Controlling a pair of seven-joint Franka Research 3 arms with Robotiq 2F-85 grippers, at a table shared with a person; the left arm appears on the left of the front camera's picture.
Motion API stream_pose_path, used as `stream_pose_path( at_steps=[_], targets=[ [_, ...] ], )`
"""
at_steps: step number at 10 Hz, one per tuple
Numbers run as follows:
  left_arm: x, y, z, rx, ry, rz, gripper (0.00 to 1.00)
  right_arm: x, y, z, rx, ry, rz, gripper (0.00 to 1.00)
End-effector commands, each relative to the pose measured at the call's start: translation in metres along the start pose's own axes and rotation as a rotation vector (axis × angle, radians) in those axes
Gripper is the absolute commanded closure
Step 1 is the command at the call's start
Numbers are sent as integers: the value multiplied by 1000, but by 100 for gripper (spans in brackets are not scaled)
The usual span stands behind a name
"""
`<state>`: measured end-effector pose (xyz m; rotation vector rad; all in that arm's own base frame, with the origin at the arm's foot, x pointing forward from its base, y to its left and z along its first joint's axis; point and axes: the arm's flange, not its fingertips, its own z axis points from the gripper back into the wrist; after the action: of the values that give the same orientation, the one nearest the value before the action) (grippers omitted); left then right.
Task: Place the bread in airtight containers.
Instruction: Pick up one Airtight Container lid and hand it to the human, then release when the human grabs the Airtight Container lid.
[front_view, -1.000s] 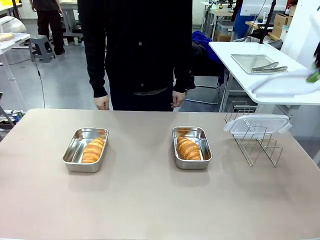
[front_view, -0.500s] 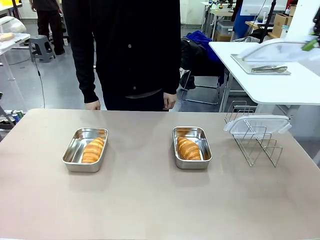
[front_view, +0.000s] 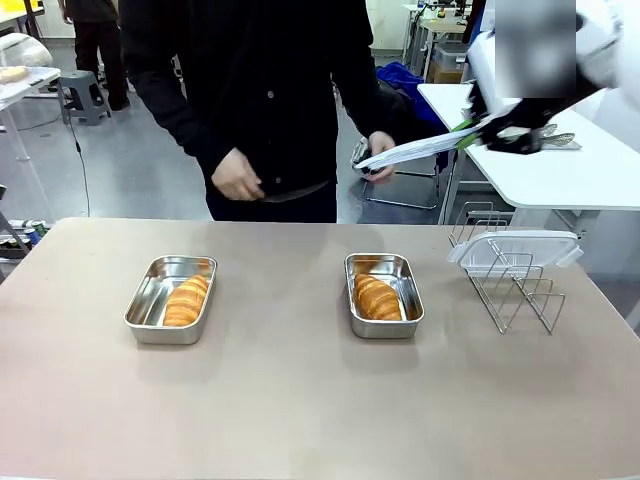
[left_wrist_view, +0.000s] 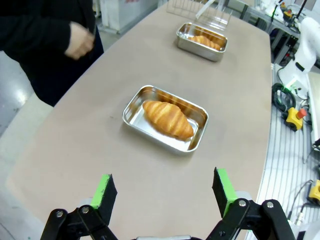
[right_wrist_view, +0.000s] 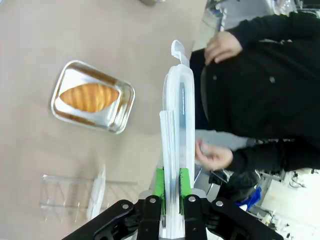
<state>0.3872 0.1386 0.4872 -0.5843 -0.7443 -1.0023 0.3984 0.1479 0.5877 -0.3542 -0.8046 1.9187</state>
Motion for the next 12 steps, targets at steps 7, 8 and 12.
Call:
stream_pose_path(
  at_steps=[7, 8, 12],
  targets=[
    [1, -1, 2, 1, 3, -13, 0, 4, -14, -38, 2, -6, -6, 100],
    [1, -1, 2, 1, 3, -13, 0, 4, -14, -38, 2, -6, -6, 100],
    [1, -1, 2, 1, 3, -13, 0, 4, -14, -38, 2, -6, -6, 100]
  ],
)
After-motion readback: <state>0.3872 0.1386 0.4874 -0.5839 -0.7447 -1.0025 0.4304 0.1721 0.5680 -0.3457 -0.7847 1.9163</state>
